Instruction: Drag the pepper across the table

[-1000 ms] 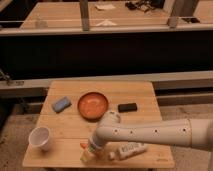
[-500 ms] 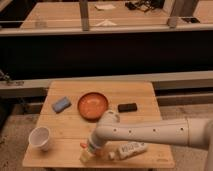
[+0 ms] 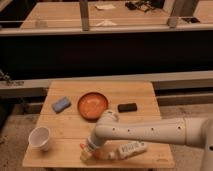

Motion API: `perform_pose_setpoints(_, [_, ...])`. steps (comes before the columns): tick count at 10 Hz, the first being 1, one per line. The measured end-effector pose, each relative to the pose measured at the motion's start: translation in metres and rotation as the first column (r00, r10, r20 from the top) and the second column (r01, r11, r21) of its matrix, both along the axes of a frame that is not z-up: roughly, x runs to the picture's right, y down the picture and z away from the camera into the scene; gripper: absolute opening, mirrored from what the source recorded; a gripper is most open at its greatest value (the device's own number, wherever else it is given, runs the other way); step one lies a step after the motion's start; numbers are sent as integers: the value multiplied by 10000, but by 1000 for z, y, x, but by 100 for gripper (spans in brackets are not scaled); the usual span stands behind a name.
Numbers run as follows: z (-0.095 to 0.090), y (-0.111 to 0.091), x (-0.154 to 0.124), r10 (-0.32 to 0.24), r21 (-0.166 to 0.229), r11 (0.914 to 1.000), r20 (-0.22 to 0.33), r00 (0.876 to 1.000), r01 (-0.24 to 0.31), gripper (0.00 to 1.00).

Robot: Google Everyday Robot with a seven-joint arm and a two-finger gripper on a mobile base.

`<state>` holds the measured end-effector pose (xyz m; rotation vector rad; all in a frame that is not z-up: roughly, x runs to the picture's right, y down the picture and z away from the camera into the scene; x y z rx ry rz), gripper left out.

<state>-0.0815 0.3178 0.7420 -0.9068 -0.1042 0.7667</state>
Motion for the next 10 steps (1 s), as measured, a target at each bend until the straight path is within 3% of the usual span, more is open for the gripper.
perform_pose_setpoints(1, [1, 0, 1, 30, -18, 10000, -1, 10000, -30, 35])
perform_pose_setpoints(3, [1, 0, 1, 69, -48, 10000, 8, 10000, -69, 36])
perform_pose_setpoints(5, [2, -2, 7, 167, -7, 9999, -48, 9998, -167, 19])
perform_pose_setpoints(6, [2, -2, 13, 201, 24, 9998, -85, 9998, -201, 16])
perform_pose_setpoints(7, [3, -5, 24, 288, 81, 9996, -165, 9994, -287, 14])
perform_pose_setpoints(10, [4, -7, 22, 322, 109, 9994, -178, 9993, -320, 14])
